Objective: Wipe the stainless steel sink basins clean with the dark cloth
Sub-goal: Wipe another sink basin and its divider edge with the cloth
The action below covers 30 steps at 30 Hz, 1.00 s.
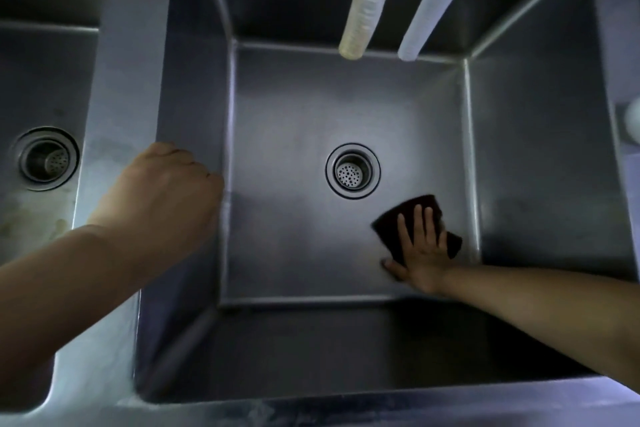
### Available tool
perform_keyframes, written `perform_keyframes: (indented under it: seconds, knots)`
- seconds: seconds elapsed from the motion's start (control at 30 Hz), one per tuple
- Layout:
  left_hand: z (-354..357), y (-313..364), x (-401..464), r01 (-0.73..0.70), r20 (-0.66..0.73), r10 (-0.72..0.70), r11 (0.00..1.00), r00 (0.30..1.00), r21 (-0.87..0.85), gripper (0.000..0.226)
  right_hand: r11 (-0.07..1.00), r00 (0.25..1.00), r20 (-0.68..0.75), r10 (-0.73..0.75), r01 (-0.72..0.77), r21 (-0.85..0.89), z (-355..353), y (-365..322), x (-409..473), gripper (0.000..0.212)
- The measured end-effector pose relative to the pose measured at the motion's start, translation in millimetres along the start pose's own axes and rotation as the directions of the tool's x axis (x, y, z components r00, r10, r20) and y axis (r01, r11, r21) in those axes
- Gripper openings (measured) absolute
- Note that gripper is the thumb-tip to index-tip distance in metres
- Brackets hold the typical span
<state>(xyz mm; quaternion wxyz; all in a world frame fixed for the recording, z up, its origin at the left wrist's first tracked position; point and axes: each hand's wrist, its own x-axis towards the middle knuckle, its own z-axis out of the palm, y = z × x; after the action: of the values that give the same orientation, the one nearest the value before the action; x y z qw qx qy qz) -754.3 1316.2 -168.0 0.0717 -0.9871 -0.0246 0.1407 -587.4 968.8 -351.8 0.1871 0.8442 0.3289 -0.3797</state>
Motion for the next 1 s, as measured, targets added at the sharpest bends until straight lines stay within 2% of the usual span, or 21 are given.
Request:
perform_keyframes:
  seconds: [0.13,0.23,0.37,0.47,0.57,0.67,0.73,0.8,0.9,1.0]
  knots:
    - [0.7,0.4,0.8,0.003,0.002,-0.003,1.0,1.0,-0.001,0.006,0.968,0.97,-0.048,-0.237,0.231,-0.1,-7.6,-53.6,0.6,0.091]
    - [-2.0,0.9,1.0,0.001,0.01,-0.001,1.0,1.0,-0.017,0.007,0.91,0.912,-0.106,-0.397,0.376,-0.176,-22.5,-102.1,9.4,0.081]
    - [-1.9,1.3,2.9,0.016,0.007,-0.016,1.0,1.0,-0.015,0.008,0.753,0.748,-0.144,-0.648,0.6,-0.271,-36.1,-159.6,21.0,0.065]
    - [2.3,0.8,4.4,0.045,0.003,-0.045,0.999,0.999,0.006,0.01,0.639,0.641,-0.115,-0.759,0.699,-0.321,-32.1,-184.6,20.6,0.06]
    - [2.1,1.1,4.0,0.056,-0.013,-0.056,0.998,0.998,0.001,0.011,0.509,0.544,-0.031,-0.838,0.761,-0.403,-25.9,-181.1,18.0,0.058]
    - [-1.1,2.8,3.0,0.063,-0.014,-0.063,0.998,0.998,-0.009,0.008,0.394,0.47,0.063,-0.881,0.799,-0.454,-23.0,-149.7,16.3,0.058]
    - [-5.0,4.4,2.7,0.071,0.01,-0.071,0.997,0.997,-0.007,0.008,0.385,0.481,0.1,-0.871,0.796,-0.467,-20.1,-113.5,13.5,0.06]
    - [-9.8,7.3,2.4,0.085,0.061,-0.086,0.996,0.994,0.022,0.015,0.442,0.543,0.1,-0.834,0.766,-0.467,-17.1,-70.0,10.7,0.062]
    - [-14.3,10.4,2.4,0.077,0.098,-0.079,0.997,0.992,0.029,0.022,0.602,0.695,0.057,-0.717,0.658,-0.453,-16.8,-8.6,5.0,0.068]
    - [-17.4,14.3,0.9,0.112,0.103,-0.12,0.991,0.987,0.077,0.014,0.775,0.84,-0.034,-0.542,0.484,-0.406,-16.6,36.3,0.8,0.072]
